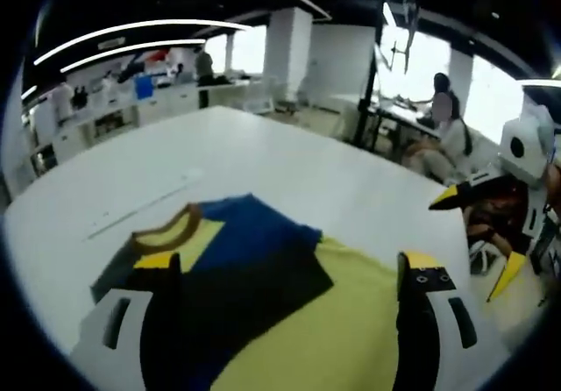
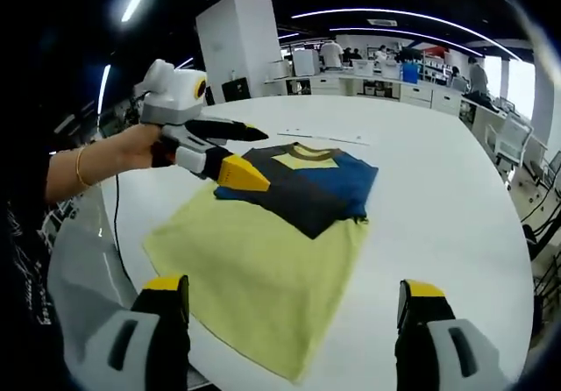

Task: Fold the garment on the visible template until the final outline fits inside the template.

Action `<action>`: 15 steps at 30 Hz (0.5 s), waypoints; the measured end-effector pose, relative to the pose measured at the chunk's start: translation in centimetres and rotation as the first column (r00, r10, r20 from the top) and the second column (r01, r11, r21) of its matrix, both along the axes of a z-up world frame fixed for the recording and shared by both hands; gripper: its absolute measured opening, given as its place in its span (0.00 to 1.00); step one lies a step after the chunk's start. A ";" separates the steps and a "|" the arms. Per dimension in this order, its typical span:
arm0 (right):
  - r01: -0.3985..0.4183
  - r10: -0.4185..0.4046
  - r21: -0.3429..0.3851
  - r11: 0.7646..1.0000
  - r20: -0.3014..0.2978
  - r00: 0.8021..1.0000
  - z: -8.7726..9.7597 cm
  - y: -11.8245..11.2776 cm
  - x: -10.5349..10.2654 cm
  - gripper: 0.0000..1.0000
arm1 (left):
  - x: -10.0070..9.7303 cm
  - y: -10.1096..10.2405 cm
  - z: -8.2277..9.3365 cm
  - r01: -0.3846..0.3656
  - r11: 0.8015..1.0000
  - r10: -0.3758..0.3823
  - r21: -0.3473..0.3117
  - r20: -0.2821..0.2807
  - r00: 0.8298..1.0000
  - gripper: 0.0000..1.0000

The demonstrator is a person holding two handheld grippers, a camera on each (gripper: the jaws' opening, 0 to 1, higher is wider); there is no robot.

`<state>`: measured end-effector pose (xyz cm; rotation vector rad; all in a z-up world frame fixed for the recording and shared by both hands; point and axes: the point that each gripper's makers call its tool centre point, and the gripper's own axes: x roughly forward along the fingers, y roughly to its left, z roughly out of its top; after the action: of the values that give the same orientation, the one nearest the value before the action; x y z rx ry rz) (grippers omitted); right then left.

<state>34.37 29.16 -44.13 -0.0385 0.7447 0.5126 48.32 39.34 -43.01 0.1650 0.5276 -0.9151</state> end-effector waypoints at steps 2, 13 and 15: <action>0.001 -0.001 -0.002 1.000 0.000 1.000 0.0 0.0 0.0 1.00 | -0.1 1.1 -0.1 -0.011 1.000 0.011 0.013 0.007 1.000 0.99; -0.005 0.005 -0.009 1.000 -0.006 1.000 -0.3 0.5 0.1 1.00 | -0.9 6.8 -0.4 -0.085 0.996 0.086 0.030 -0.006 0.996 0.99; -0.006 0.006 -0.010 1.000 -0.009 1.000 -0.4 0.6 0.1 1.00 | -1.3 7.6 -0.5 -0.092 0.995 0.092 0.038 -0.006 0.996 0.99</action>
<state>34.42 29.77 -44.57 -0.0483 0.7559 0.5151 46.99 46.92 -43.54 0.1700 0.5550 -0.8168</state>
